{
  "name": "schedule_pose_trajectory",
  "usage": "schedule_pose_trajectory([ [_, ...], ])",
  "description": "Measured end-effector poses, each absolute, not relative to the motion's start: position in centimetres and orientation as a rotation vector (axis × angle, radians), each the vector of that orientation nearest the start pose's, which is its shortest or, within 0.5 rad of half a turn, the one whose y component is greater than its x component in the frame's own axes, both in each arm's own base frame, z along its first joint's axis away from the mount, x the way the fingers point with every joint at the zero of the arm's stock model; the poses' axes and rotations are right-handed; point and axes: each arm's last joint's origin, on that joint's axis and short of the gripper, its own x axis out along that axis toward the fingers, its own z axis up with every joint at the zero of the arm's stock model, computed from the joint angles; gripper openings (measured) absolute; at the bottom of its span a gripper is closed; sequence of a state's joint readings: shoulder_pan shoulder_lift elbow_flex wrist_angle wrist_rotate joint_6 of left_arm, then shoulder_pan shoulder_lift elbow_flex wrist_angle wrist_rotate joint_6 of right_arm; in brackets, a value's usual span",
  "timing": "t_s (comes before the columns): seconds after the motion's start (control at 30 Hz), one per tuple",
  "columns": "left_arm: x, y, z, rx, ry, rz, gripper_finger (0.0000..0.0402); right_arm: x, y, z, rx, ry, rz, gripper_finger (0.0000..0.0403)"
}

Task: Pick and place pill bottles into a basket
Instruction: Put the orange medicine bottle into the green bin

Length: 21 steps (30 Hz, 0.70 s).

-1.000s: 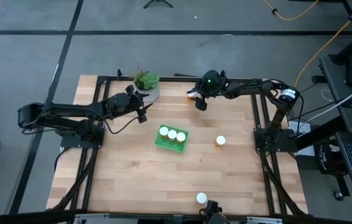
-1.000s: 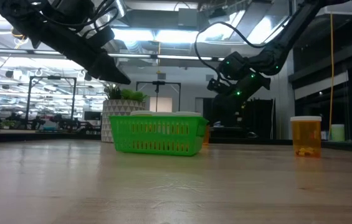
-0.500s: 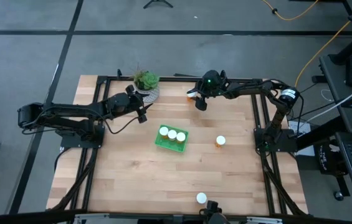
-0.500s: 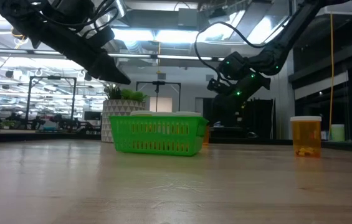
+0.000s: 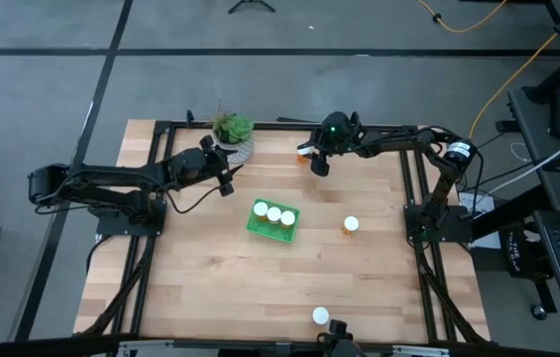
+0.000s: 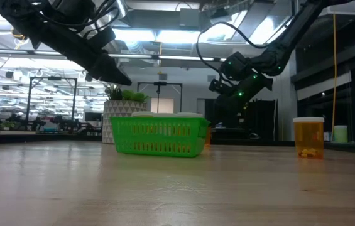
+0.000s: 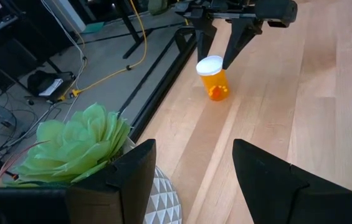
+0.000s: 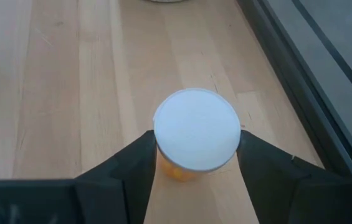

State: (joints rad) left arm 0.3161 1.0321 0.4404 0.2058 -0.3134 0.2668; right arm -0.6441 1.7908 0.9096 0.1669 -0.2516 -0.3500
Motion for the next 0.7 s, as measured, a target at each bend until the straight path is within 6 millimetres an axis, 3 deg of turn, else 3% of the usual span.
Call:
schedule_pose_trajectory([
  [0.37,19.7,7.4,20.7,0.253,0.472,0.566,0.0210,28.6,-20.5,14.8,-0.016,0.700,-0.253,0.0210],
  [0.7,19.6,7.4,20.7,0.252,0.472,0.566,0.0210,29.7,-18.7,14.9,-0.032,0.707,-0.192,0.0210],
])
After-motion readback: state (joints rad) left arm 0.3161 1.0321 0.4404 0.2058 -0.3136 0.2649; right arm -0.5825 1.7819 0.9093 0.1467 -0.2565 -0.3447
